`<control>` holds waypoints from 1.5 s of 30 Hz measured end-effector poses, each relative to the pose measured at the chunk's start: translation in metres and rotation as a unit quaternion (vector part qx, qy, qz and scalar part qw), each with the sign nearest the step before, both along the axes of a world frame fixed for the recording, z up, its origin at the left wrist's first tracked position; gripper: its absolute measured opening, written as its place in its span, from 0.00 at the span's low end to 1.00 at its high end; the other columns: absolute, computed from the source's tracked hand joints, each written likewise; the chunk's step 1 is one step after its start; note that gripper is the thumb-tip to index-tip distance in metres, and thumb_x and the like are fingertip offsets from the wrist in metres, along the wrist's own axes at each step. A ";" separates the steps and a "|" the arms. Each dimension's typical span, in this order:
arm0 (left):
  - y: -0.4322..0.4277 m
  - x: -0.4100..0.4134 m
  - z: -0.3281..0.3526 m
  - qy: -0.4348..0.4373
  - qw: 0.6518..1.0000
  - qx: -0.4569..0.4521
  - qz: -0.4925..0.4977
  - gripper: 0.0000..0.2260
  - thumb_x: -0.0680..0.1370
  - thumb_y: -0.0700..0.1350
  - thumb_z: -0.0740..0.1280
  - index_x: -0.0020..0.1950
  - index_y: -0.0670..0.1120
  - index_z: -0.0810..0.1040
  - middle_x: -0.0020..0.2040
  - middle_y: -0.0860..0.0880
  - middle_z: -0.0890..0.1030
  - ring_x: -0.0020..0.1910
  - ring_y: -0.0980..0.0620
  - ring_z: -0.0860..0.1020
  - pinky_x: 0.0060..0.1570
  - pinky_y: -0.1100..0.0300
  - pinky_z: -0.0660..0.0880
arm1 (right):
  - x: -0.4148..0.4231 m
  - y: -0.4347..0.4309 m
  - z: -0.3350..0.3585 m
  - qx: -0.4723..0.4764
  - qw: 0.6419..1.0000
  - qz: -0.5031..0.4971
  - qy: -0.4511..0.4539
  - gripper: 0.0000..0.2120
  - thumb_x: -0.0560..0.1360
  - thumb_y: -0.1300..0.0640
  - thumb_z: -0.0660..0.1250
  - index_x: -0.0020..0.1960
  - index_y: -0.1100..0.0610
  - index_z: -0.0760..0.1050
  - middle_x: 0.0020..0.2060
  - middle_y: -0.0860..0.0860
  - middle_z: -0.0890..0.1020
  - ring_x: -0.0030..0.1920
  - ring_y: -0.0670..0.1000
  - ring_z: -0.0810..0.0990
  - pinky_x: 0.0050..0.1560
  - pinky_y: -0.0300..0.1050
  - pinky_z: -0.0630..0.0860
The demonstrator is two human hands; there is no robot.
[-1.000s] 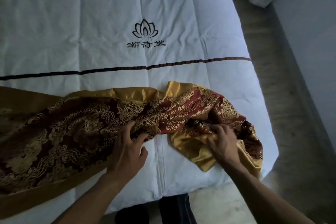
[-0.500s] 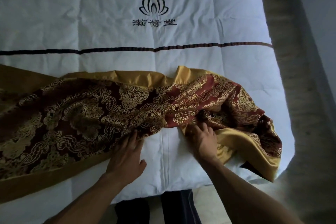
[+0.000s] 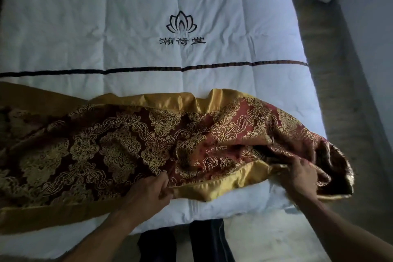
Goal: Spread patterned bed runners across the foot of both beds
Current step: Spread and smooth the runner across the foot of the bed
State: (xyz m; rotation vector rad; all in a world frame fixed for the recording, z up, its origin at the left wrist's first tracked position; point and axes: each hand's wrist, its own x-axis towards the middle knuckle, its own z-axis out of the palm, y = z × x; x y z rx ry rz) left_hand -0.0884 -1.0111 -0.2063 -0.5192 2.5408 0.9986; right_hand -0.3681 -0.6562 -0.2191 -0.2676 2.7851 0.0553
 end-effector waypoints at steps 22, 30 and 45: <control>0.011 0.077 -0.033 0.051 0.992 -0.022 0.113 0.02 0.73 0.50 0.72 0.42 0.53 0.83 0.39 0.57 0.79 0.40 0.55 0.77 0.37 0.53 0.79 | 0.046 -0.198 -0.012 0.053 0.923 0.359 -0.129 0.21 0.79 0.52 0.65 0.72 0.46 0.68 0.71 0.50 0.73 0.69 0.55 0.74 0.67 0.56 0.66; 0.017 0.051 -0.004 0.006 0.980 0.130 0.152 0.20 0.82 0.59 0.62 0.74 0.58 0.70 0.71 0.58 0.73 0.68 0.58 0.70 0.68 0.60 0.68 | 0.039 -0.202 -0.005 0.058 0.953 0.293 -0.054 0.18 0.76 0.46 0.66 0.64 0.51 0.76 0.58 0.54 0.79 0.57 0.59 0.78 0.55 0.55 0.71; -0.088 0.204 -0.076 -0.087 0.945 -0.127 0.289 0.37 0.74 0.62 0.68 0.81 0.55 0.61 0.82 0.42 0.55 0.80 0.37 0.56 0.71 0.34 0.64 | 0.080 -0.466 -0.047 -0.181 0.909 0.337 -0.166 0.38 0.80 0.47 0.67 0.82 0.45 0.49 0.75 0.60 0.63 0.60 0.61 0.77 0.49 0.58 0.80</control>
